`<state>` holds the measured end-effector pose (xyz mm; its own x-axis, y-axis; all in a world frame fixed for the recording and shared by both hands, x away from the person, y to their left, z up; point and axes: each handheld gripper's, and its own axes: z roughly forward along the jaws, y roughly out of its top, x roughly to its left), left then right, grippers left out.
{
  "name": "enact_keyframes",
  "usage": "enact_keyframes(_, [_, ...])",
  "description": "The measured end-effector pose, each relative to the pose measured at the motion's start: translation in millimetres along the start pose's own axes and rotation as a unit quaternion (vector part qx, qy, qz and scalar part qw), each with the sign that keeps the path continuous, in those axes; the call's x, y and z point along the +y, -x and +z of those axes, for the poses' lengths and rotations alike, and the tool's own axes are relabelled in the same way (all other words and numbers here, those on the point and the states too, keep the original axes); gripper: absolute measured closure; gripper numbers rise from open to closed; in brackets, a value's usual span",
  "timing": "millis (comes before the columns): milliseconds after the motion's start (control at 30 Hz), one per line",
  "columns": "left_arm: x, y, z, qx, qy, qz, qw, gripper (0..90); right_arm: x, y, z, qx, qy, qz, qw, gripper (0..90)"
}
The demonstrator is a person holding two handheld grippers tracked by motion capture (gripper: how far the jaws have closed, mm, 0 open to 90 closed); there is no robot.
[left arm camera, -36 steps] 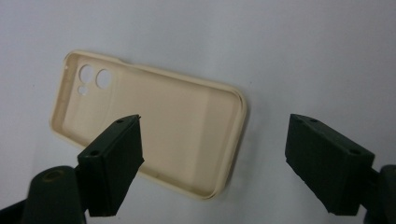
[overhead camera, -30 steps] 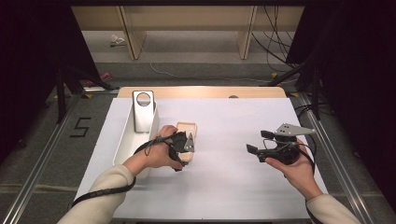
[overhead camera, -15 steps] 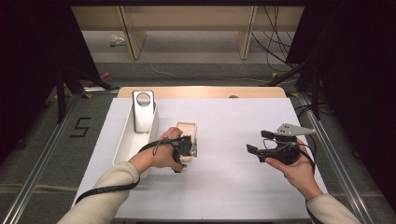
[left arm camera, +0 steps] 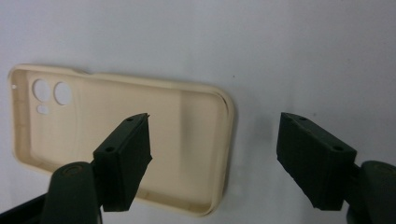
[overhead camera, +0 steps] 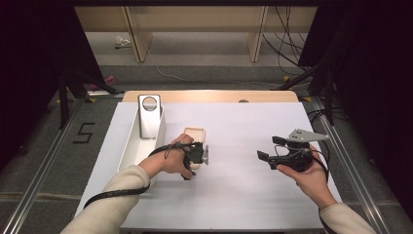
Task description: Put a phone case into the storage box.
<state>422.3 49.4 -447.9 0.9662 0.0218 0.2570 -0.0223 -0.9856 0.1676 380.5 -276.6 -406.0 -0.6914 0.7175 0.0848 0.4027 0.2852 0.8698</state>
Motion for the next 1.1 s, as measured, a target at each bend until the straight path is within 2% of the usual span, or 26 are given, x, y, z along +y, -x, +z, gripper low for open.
enact_keyframes(33, [-0.5, 0.7, 1.0, -0.004, 0.003, -0.006, 1.0, 27.6, 0.0, 0.0, 0.0, 0.0, 0.0, 0.0, 1.0, 16.4])
enact_keyframes(200, [-1.4, -0.5, 2.6, -0.015, -0.002, -0.011, 0.9998, 32.2, -0.1, -0.1, 0.2, 0.001, 0.0, 0.0, 1.0, 16.4])
enact_keyframes(733, [-3.9, -7.6, 7.1, -0.032, -0.024, 0.005, 0.9992, 45.4, -0.2, -0.1, 0.1, 0.001, 0.0, 0.0, 1.0, 16.4])
enact_keyframes(833, [-4.4, -8.1, 7.8, -0.037, -0.022, -0.001, 0.9991, 48.6, 0.0, -0.1, 0.0, 0.001, 0.0, 0.0, 1.0, 16.4])
enact_keyframes(967, [-4.0, -9.4, 8.5, -0.041, -0.028, 0.007, 0.9988, 51.1, -0.3, 0.2, 0.1, 0.001, 0.0, 0.001, 1.0, 16.4])
enact_keyframes(1100, [-4.1, -11.1, 9.2, -0.045, -0.03, 0.005, 0.9985, 52.8, -0.2, 0.0, 0.0, 0.001, 0.001, 0.0, 1.0, 16.4])
